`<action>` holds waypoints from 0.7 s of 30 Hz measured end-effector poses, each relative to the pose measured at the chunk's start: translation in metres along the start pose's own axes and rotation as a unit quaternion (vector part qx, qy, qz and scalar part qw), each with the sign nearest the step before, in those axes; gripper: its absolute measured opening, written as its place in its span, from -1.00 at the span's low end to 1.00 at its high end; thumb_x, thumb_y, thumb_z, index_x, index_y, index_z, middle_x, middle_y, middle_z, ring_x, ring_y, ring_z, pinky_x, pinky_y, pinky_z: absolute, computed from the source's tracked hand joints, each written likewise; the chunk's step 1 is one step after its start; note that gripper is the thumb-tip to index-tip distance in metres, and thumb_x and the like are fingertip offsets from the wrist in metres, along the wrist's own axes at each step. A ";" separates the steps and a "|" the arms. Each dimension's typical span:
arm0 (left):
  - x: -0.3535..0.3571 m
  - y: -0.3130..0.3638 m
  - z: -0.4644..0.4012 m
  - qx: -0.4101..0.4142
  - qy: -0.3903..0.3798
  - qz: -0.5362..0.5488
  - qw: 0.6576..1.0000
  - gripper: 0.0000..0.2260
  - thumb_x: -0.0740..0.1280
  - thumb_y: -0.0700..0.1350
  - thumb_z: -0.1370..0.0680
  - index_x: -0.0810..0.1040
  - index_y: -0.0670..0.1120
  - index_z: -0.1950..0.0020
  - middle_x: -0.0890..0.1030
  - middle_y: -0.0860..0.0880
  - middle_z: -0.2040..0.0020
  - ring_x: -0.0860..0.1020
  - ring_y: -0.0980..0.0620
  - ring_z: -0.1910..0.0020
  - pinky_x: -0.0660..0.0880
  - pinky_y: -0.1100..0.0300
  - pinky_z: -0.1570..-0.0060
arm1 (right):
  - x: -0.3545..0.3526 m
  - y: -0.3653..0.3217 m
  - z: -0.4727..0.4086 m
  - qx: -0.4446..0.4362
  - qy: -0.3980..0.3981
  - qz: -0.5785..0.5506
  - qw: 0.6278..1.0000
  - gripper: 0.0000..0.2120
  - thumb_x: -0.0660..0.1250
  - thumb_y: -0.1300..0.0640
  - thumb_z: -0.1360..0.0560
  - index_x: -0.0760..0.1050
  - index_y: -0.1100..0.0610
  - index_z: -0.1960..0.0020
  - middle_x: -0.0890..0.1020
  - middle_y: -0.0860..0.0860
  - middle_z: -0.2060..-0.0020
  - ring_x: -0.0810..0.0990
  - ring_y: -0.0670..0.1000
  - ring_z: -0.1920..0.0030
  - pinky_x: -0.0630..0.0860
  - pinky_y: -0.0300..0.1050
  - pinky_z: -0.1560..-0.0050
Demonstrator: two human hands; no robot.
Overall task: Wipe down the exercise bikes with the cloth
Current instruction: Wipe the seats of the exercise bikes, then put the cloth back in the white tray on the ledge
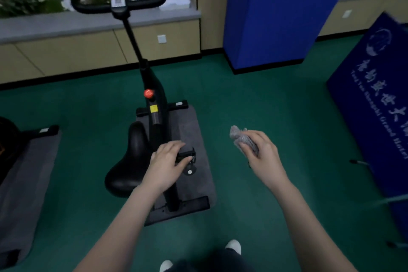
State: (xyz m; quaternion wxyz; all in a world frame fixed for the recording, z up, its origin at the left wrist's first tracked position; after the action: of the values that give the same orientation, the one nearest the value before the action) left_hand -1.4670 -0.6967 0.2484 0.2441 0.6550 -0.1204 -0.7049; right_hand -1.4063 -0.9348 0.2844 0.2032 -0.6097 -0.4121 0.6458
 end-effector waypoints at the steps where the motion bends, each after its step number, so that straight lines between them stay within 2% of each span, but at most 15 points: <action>1: 0.005 0.015 -0.006 0.002 -0.004 0.005 1.000 -0.55 0.22 0.13 -0.58 0.34 0.01 -0.44 0.33 0.08 -0.44 0.21 0.03 -0.43 0.16 0.05 -0.37 | -0.014 0.009 -0.002 0.004 0.009 0.002 1.000 -0.79 0.32 0.19 -0.55 0.57 0.09 -0.18 0.53 -0.07 -0.10 0.47 -0.07 -0.19 0.26 -0.42 -0.17; 4: 0.018 0.059 -0.025 0.020 -0.012 0.023 0.999 -0.55 0.19 0.14 -0.59 0.34 0.01 -0.44 0.28 0.09 -0.46 0.18 0.04 -0.46 0.12 0.02 -0.40 | -0.055 0.031 -0.006 0.011 0.040 0.005 0.999 -0.78 0.32 0.19 -0.55 0.58 0.07 -0.17 0.55 -0.06 -0.11 0.47 -0.08 -0.17 0.23 -0.53 -0.13; 9: 0.030 0.116 -0.056 0.053 -0.017 0.013 0.998 -0.54 0.16 0.15 -0.60 0.30 0.03 -0.46 0.26 0.11 -0.47 0.14 0.07 -0.47 0.09 0.00 -0.41 | -0.105 0.062 -0.018 0.028 0.087 -0.009 0.996 -0.79 0.32 0.20 -0.55 0.58 0.06 -0.16 0.55 -0.06 -0.11 0.48 -0.10 -0.14 0.25 -0.53 -0.10; 11: 0.033 0.129 -0.070 0.059 -0.017 0.003 0.998 -0.53 0.15 0.16 -0.60 0.29 0.03 -0.47 0.25 0.11 -0.47 0.13 0.07 -0.47 0.08 0.00 -0.41 | -0.118 0.069 -0.026 0.027 0.099 -0.014 0.995 -0.79 0.31 0.21 -0.54 0.57 0.06 -0.16 0.54 -0.06 -0.11 0.48 -0.09 -0.15 0.29 -0.44 -0.13; 14: 0.036 0.138 -0.092 0.059 -0.014 -0.002 0.998 -0.53 0.16 0.16 -0.59 0.31 0.02 -0.46 0.27 0.10 -0.46 0.15 0.07 -0.47 0.09 0.00 -0.41 | -0.131 0.074 -0.041 0.026 0.106 -0.031 0.994 -0.79 0.31 0.20 -0.55 0.57 0.06 -0.16 0.53 -0.10 -0.10 0.49 -0.10 -0.13 0.45 -0.16 -0.11; 15: 0.037 0.140 -0.102 0.058 -0.011 -0.002 0.998 -0.54 0.17 0.16 -0.59 0.32 0.02 -0.45 0.28 0.10 -0.46 0.15 0.07 -0.46 0.10 0.01 -0.41 | -0.135 0.076 -0.049 0.023 0.110 -0.031 0.993 -0.80 0.31 0.20 -0.55 0.57 0.06 -0.15 0.53 -0.11 -0.09 0.48 -0.11 -0.12 0.46 -0.14 -0.11; 18: 0.040 0.144 -0.131 0.056 -0.005 0.000 0.998 -0.54 0.18 0.15 -0.59 0.34 0.00 -0.44 0.29 0.08 -0.45 0.17 0.05 -0.46 0.11 0.00 -0.40 | -0.146 0.080 -0.078 0.016 0.116 -0.010 0.993 -0.79 0.31 0.22 -0.54 0.58 0.07 -0.15 0.54 -0.09 -0.09 0.48 -0.12 -0.12 0.28 -0.49 -0.13; 21: 0.041 0.147 -0.169 0.048 0.004 0.011 0.999 -0.54 0.19 0.15 -0.59 0.35 -0.01 -0.44 0.30 0.07 -0.45 0.18 0.03 -0.46 0.11 0.00 -0.40 | -0.154 0.084 -0.119 0.017 0.106 -0.008 0.994 -0.79 0.31 0.21 -0.54 0.58 0.06 -0.15 0.54 -0.08 -0.09 0.46 -0.14 -0.12 0.20 -0.61 -0.08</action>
State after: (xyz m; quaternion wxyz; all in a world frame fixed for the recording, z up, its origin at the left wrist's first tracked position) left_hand -1.2747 -0.8174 0.2664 0.2206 0.6675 -0.1602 -0.6929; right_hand -1.2456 -1.0670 0.3245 0.2615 -0.6680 -0.3817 0.5828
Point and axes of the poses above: each hand's wrist, its own z-axis away from the middle knuckle, its own x-axis out of the palm, y = z × x, the point moved 4 cm from there along -z, towards the middle knuckle
